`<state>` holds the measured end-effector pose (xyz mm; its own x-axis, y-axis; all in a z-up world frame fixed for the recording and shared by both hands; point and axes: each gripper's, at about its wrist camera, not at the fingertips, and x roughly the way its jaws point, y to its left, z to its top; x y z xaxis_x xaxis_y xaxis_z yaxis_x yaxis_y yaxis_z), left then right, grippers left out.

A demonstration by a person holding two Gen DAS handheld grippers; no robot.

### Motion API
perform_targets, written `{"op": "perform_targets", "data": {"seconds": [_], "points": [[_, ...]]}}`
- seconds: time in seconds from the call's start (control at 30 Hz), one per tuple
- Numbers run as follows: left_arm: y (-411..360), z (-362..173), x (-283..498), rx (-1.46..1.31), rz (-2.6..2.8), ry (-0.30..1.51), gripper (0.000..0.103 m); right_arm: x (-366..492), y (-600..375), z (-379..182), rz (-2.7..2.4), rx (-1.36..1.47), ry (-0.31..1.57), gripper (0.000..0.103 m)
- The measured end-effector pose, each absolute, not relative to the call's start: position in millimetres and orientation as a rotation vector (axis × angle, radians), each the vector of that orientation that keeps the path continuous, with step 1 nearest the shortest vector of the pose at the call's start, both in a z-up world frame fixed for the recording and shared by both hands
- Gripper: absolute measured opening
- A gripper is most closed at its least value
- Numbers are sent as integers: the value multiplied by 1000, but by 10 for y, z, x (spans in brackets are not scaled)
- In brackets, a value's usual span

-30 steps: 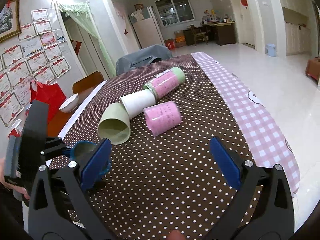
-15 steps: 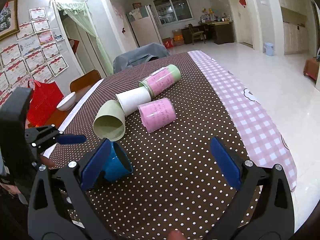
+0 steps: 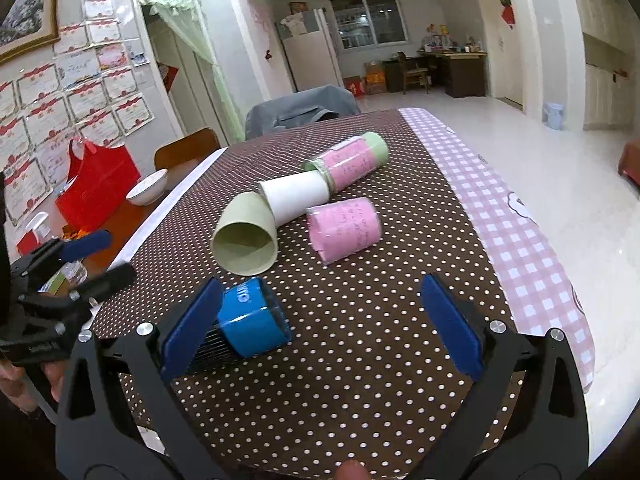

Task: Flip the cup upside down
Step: 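Lower the can onto the table on its side and open the left gripper, then move the right gripper to the lying can and close it around the body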

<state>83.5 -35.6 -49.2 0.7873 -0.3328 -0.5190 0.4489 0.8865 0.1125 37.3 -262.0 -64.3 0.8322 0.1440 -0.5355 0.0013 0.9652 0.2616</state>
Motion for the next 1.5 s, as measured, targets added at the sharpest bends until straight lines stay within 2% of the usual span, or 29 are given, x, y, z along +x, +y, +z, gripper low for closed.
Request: {"op": "perform_targets", "data": {"seconds": [0.43, 0.9, 1.5], "points": [[196, -292, 419, 89, -155, 437, 79, 280, -2259, -404, 154, 206, 539, 97], [398, -107, -13, 60, -68, 386, 79, 89, -1981, -168, 240, 148, 473, 97], [542, -116, -228, -23, -67, 377, 79, -74, -1767, 9, 291, 115, 398, 97]]}}
